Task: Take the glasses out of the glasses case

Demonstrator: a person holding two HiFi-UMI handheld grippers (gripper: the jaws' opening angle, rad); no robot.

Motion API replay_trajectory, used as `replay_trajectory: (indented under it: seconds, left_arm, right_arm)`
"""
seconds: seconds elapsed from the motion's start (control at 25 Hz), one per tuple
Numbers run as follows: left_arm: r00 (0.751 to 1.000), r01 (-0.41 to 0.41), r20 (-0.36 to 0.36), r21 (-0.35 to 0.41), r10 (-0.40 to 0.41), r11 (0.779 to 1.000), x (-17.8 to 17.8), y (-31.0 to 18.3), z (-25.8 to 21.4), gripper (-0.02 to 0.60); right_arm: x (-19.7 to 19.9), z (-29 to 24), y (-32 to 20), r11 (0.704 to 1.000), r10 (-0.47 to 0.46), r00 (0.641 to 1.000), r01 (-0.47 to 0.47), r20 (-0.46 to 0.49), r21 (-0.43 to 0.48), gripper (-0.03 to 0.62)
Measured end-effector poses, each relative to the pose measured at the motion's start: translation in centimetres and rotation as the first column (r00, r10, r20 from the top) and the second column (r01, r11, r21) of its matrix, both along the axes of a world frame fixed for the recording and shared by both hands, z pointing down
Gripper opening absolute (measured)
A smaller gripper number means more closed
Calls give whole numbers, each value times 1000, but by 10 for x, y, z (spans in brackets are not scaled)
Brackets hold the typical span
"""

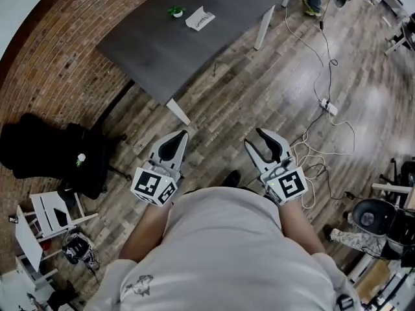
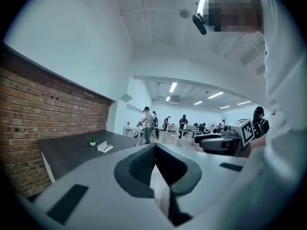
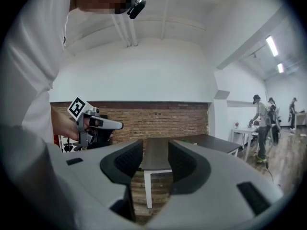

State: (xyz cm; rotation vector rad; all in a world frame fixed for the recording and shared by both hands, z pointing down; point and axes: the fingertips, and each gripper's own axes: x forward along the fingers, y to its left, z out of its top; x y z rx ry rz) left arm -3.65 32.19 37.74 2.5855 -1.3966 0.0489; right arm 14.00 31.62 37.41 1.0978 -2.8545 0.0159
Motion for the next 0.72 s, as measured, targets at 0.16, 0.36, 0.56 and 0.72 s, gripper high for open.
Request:
replay_trajectory:
  seconds: [0.16,0.36,0.56,0.72]
  left_arm:
    - [1000,-9,-12,4,9,1000,31,-17,0,11]
    - [999,-55,-3,12,55,998,67,-36,-5,11]
    - [997,-71,-1,12,71,997,84,-55,-5,11]
    - [994,-111,-8,17,111,994,103,-77,-5,11]
  right_arm:
    - [29,-1,-13,1000,13,1000,-13,-3,7,175]
    - [58,-2,-27,999,48,999,-48,6,12,175]
    - [78,1,-39,997,81,997,-81,20,0,175]
    - [91,6,-50,993,114,993,-114,26,-13,175]
